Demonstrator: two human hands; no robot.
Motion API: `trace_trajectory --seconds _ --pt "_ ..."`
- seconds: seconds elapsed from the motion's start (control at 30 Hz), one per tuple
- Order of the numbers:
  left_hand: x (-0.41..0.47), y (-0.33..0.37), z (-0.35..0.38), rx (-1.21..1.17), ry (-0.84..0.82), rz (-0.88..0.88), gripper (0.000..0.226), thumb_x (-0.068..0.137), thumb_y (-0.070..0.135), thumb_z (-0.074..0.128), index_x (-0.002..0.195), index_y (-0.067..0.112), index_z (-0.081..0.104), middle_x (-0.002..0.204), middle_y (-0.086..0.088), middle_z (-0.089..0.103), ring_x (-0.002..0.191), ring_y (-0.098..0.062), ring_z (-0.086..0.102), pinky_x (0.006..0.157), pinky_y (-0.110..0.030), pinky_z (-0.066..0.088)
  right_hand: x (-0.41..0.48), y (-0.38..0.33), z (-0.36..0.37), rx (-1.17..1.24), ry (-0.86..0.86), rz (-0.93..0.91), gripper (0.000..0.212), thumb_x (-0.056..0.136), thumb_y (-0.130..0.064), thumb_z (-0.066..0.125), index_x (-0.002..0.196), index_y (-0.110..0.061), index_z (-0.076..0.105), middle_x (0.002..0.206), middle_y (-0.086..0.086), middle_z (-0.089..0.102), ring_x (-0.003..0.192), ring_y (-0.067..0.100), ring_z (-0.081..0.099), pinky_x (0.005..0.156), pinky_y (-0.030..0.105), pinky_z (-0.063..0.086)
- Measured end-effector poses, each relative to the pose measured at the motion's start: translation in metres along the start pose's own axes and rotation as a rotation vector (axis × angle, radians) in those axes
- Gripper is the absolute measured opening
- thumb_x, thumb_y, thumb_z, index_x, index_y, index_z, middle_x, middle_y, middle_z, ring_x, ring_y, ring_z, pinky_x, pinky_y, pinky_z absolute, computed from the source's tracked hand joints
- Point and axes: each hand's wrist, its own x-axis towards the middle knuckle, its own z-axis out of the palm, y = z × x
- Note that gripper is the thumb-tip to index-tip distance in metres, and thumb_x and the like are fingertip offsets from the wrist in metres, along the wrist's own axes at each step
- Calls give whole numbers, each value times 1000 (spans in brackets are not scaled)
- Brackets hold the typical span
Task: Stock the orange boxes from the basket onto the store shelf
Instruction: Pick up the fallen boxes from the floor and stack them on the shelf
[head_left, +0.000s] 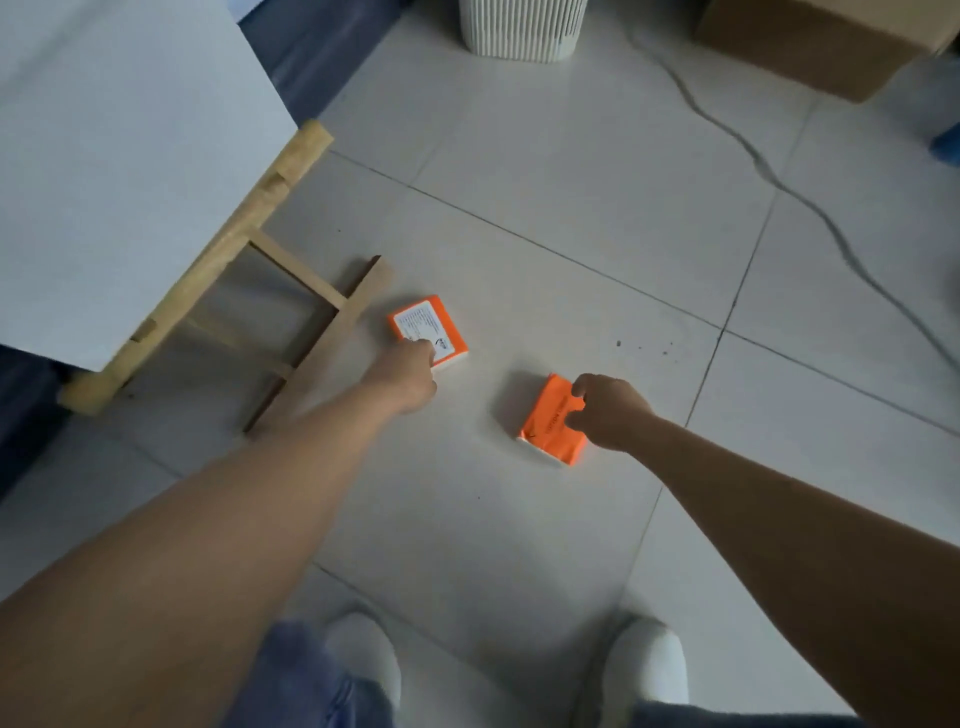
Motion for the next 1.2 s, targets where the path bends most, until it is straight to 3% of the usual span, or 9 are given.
trace_trajectory --seconds 0.1,0.23,0.47,0.67,0.73,0.83,1.0,1.1,1.2 --pt "33 -10 22 33 35 12 42 87 8 55 128 3 46 139 -18 42 125 -34 47 101 -35 41 31 12 23 -89 13 -4 49 87 -22 60 133 -13 46 128 12 52 124 32 39 91 37 45" --pt "68 -21 39 130 85 51 54 83 10 59 134 5 40 138 -16 36 129 -35 40 105 -42 41 60 19 43 -115 2 18 75 81 -23 70 144 -19 30 141 11 36 129 35 30 100 43 41" --pt "95 -27 59 228 113 115 61 84 11 59 139 12 34 138 -12 37 127 -35 40 99 -42 42 81 20 64 -116 -8 62 90 76 -28 74 146 -22 18 140 9 36 130 35 30 97 46 42" --pt "111 -27 69 347 176 157 82 69 29 79 135 11 34 135 -13 38 123 -37 37 104 -38 33 94 17 69 -128 16 103 93 69 -29 81 142 -18 24 137 8 36 129 32 34 97 44 43" --pt "116 -27 71 424 201 174 76 72 27 76 134 12 35 134 -12 39 120 -37 39 103 -39 32 95 14 68 -156 7 134 95 64 -35 84 140 -16 29 135 8 36 128 31 35 96 44 44" --pt "118 -23 70 516 238 223 49 89 9 54 134 11 35 134 -14 41 119 -37 43 101 -39 32 95 12 66 -185 2 173 88 66 -38 83 137 -14 37 133 11 38 127 32 35 96 45 44" --pt "112 -16 47 240 273 148 52 87 0 51 135 10 33 134 -18 44 118 -43 48 94 -47 43 98 6 56 -43 18 169 61 76 -24 74 128 -14 43 127 12 51 120 33 47 96 44 46" --pt "97 -5 12 -47 246 147 67 84 1 53 141 22 23 129 -17 46 111 -42 54 88 -41 44 91 -10 31 147 121 200 46 80 -18 66 120 -11 42 107 9 59 104 32 58 88 40 49" --pt "70 13 -31 -210 229 130 71 85 3 49 142 35 22 123 -11 42 108 -33 51 77 -30 37 75 -29 -9 277 233 189 38 83 -14 59 116 -11 39 80 2 50 88 28 57 86 42 52"
